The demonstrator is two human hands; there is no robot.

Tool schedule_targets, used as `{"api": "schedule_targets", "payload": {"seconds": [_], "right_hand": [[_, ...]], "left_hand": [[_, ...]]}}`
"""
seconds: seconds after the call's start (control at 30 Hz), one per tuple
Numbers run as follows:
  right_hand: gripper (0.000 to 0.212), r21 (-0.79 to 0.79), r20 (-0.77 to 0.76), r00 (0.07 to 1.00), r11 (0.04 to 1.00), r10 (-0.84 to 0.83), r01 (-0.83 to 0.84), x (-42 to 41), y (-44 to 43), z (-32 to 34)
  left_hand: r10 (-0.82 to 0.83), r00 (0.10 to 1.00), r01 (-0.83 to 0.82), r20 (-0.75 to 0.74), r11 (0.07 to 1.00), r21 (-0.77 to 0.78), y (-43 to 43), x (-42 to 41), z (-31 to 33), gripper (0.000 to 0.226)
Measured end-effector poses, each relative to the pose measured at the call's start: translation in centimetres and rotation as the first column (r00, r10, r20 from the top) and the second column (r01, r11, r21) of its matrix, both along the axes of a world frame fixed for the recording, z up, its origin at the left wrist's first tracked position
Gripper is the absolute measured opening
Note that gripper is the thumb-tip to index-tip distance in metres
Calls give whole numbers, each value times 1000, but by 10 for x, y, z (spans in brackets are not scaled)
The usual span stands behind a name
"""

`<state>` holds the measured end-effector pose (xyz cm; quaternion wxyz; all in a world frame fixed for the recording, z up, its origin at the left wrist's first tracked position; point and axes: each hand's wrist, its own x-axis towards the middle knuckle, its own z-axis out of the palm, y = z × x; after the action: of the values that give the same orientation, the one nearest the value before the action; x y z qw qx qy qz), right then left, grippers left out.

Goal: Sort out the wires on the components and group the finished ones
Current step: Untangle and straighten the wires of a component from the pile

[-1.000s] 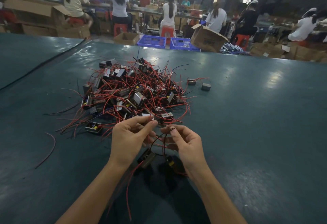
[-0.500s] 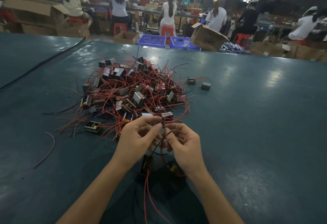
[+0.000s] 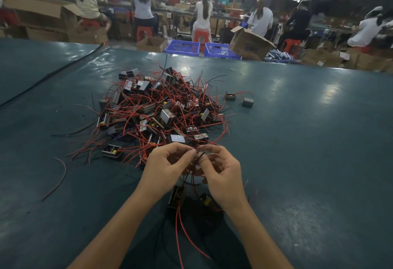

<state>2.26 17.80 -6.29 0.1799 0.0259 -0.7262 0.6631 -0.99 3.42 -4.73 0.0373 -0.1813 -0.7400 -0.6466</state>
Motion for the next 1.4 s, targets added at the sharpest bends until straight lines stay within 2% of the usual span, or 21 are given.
{"api": "schedule_targets", "payload": {"seconds": [0.33, 0.53, 0.83, 1.03, 1.2, 1.4], "right_hand": [[7, 98, -14, 993, 988, -114, 115, 1, 1, -1], [12, 145, -87, 988, 979, -129, 140, 3, 1, 2], [11, 157, -191, 977, 979, -97, 128, 4, 1, 1], [14, 105, -171, 978, 985, -116, 135, 1, 5, -1], [16, 216, -248, 967, 970, -58, 114, -3, 12, -2], [12, 200, -281, 960, 977, -13, 71, -4, 17, -3]], "left_hand": [[-15, 999, 13, 40, 999, 38, 4, 0, -3, 14], [-41, 990, 30, 132, 996, 84, 4, -1, -4, 13], [-62, 992, 57, 114, 997, 44, 3, -2, -5, 9], [-108, 987, 106, 115, 994, 24, 1, -2, -3, 9], [-116, 984, 112, 139, 993, 32, 2, -1, -2, 12], [-103, 980, 94, 171, 994, 60, 4, 0, 0, 13]]}}
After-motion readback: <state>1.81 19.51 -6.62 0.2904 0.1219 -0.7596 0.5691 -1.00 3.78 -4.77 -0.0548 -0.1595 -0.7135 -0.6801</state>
